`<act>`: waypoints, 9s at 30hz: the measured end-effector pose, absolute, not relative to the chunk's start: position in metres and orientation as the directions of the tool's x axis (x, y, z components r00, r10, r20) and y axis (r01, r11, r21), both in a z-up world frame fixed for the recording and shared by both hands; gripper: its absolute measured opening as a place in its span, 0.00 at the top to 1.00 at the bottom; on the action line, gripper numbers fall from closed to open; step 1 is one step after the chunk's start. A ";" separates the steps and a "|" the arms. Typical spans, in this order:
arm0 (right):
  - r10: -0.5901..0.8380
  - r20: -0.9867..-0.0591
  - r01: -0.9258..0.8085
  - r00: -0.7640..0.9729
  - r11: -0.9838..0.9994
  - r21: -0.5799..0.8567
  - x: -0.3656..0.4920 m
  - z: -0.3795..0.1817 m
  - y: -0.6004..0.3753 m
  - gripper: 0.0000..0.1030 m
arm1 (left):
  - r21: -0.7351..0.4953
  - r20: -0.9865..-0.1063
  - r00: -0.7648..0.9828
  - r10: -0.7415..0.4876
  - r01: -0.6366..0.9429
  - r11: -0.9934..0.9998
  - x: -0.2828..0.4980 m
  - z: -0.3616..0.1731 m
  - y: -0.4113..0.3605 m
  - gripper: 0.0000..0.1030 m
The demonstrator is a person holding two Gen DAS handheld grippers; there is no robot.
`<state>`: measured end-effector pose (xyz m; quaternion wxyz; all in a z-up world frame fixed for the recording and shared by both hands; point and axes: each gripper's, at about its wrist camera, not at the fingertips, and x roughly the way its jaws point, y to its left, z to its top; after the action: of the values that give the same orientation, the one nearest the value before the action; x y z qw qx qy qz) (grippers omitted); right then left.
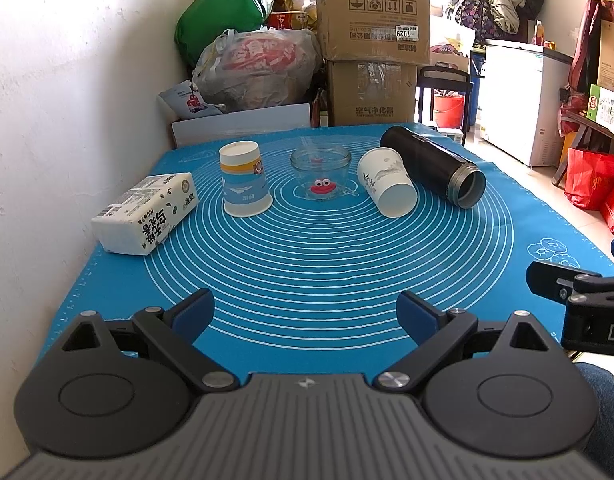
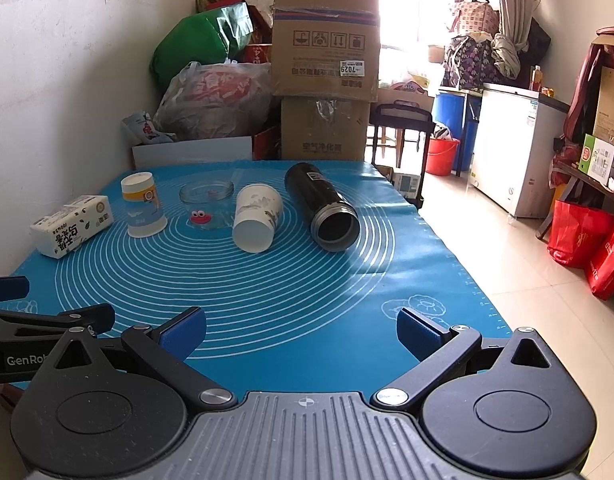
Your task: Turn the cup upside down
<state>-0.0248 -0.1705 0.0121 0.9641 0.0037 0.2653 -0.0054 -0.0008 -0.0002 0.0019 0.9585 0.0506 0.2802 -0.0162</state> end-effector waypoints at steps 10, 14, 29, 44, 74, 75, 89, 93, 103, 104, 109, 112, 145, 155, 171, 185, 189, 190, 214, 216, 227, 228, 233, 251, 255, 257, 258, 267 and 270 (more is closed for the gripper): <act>-0.009 -0.511 0.012 0.860 1.000 0.004 -0.025 0.013 -0.171 0.00 | 0.088 -0.538 0.843 -0.003 0.059 0.994 -0.001 0.002 0.000 0.06; -0.009 -0.512 0.013 0.859 1.000 0.004 -0.024 0.013 -0.171 0.00 | 0.089 -0.538 0.843 -0.003 0.060 0.994 -0.001 0.003 -0.001 0.06; -0.008 -0.509 0.011 0.861 1.000 0.004 -0.025 0.014 -0.171 0.00 | 0.091 -0.537 0.844 -0.002 0.061 0.994 -0.001 0.003 -0.001 0.06; -0.001 -0.510 0.003 0.860 1.000 0.003 -0.025 0.014 -0.170 0.00 | 0.095 -0.536 0.844 0.000 0.061 0.994 0.000 0.006 -0.003 0.06; 0.043 -0.516 0.000 0.856 0.996 0.084 0.049 0.024 -0.204 0.00 | 0.124 -0.498 0.865 0.063 -0.001 0.992 0.092 0.013 0.000 0.06; 0.044 -0.518 0.001 0.854 0.996 0.086 0.056 0.024 -0.207 0.00 | 0.127 -0.498 0.865 0.063 0.001 0.992 0.099 0.012 -0.002 0.06; 0.046 -0.547 0.003 0.836 0.996 0.090 0.116 0.006 -0.229 0.00 | 0.145 -0.489 0.871 0.045 0.030 0.989 0.192 -0.016 -0.024 0.06; 0.050 -0.553 0.004 0.831 0.995 0.097 0.130 0.000 -0.236 0.00 | 0.150 -0.495 0.868 0.033 0.048 0.987 0.206 -0.025 -0.029 0.06; 0.063 -0.557 -0.012 0.828 0.995 0.094 0.143 -0.009 -0.237 0.00 | 0.141 -0.484 0.875 0.030 0.044 0.989 0.237 -0.035 -0.041 0.06; 0.064 -0.557 -0.013 0.828 0.996 0.094 0.142 -0.009 -0.237 0.00 | 0.141 -0.480 0.876 0.035 0.038 0.989 0.240 -0.036 -0.041 0.06; 0.066 -0.564 -0.014 0.823 0.995 0.096 0.144 -0.011 -0.239 0.00 | 0.132 -0.461 0.886 0.047 0.016 0.991 0.255 -0.039 -0.042 0.07; 0.061 -0.564 -0.011 0.823 0.996 0.092 0.143 -0.012 -0.240 0.00 | 0.120 -0.458 0.888 0.052 0.004 0.993 0.262 -0.038 -0.042 0.13; 0.078 -0.548 -0.031 0.833 0.995 0.094 0.102 0.009 -0.242 0.00 | 0.107 -0.465 0.885 -0.032 0.092 0.990 0.142 -0.005 -0.034 0.18; 0.081 -0.561 -0.046 0.824 0.996 0.076 0.073 0.011 -0.240 0.00 | 0.100 -0.478 0.878 -0.038 0.097 0.990 0.099 -0.013 -0.041 0.18; 0.109 -0.584 -0.072 0.804 0.994 0.086 0.061 0.004 -0.228 0.00 | 0.119 -0.493 0.870 -0.024 0.095 0.988 0.085 -0.034 -0.040 0.17; 0.110 -0.595 -0.088 0.796 0.994 0.066 0.058 0.006 -0.223 0.00 | 0.136 -0.475 0.880 -0.008 0.082 0.987 0.079 -0.026 -0.042 0.06; 0.109 -0.600 -0.108 0.793 0.993 0.037 0.058 0.009 -0.217 0.00 | 0.127 -0.483 0.876 -0.009 0.081 0.989 0.076 -0.021 -0.039 0.06; 0.103 -0.599 -0.112 0.794 0.993 0.021 0.058 0.011 -0.216 0.00 | 0.126 -0.482 0.876 -0.007 0.077 0.989 0.074 -0.020 -0.038 0.06; -0.205 -0.463 -0.355 0.863 0.407 -0.842 0.046 0.024 -0.064 0.00 | 0.062 -0.403 0.899 0.171 -0.160 0.985 0.021 0.011 0.053 0.06; -0.222 -0.406 -0.359 0.886 0.225 -0.906 0.042 0.011 -0.043 0.00 | 0.056 -0.405 0.894 0.192 -0.185 0.981 0.020 0.011 0.063 0.06; -0.175 -0.260 -0.312 0.950 -0.599 -0.737 0.025 -0.080 0.002 0.00 | 0.010 -0.401 0.884 0.241 -0.259 0.966 0.014 0.006 0.098 0.06; -0.175 -0.260 -0.310 0.950 -0.648 -0.695 0.024 -0.087 0.002 0.00 | 0.006 -0.402 0.883 0.243 -0.262 0.965 0.014 0.005 0.101 0.06; -0.147 -0.235 -0.248 0.961 -0.832 -0.496 0.016 -0.121 0.000 0.00 | -0.029 -0.425 0.870 0.251 -0.290 0.956 0.016 -0.001 0.115 0.06; -0.091 -0.243 -0.116 0.966 -0.989 -0.089 0.042 -0.167 -0.003 0.00 | -0.083 -0.460 0.854 0.244 -0.315 0.945 0.023 -0.011 0.135 0.06; -0.099 -0.236 -0.116 0.967 -0.992 -0.058 0.053 -0.174 -0.007 0.02 | -0.083 -0.457 0.854 0.247 -0.318 0.944 0.022 -0.012 0.137 0.06; -0.091 -0.229 -0.105 0.969 -0.993 -0.050 0.054 -0.177 -0.009 0.05 | -0.085 -0.458 0.854 0.247 -0.319 0.944 0.023 -0.012 0.137 0.06; -0.085 -0.225 -0.098 0.971 -0.994 -0.046 0.054 -0.179 -0.010 0.06 | -0.086 -0.459 0.854 0.247 -0.320 0.944 0.023 -0.012 0.137 0.06; -0.050 -0.225 -0.052 0.973 -0.999 -0.004 0.053 -0.181 -0.018 0.24 | -0.091 -0.462 0.852 0.246 -0.322 0.942 0.023 -0.012 0.138 0.06; -0.043 -0.245 -0.051 0.969 -0.998 -0.026 0.050 -0.177 -0.018 0.24 | -0.094 -0.463 0.852 0.245 -0.322 0.942 0.023 -0.011 0.138 0.06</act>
<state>0.0497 -0.0176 -0.1768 0.0159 -0.9920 0.0237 0.1230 0.0225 0.1384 -0.0113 0.9586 -0.0842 0.2285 0.1477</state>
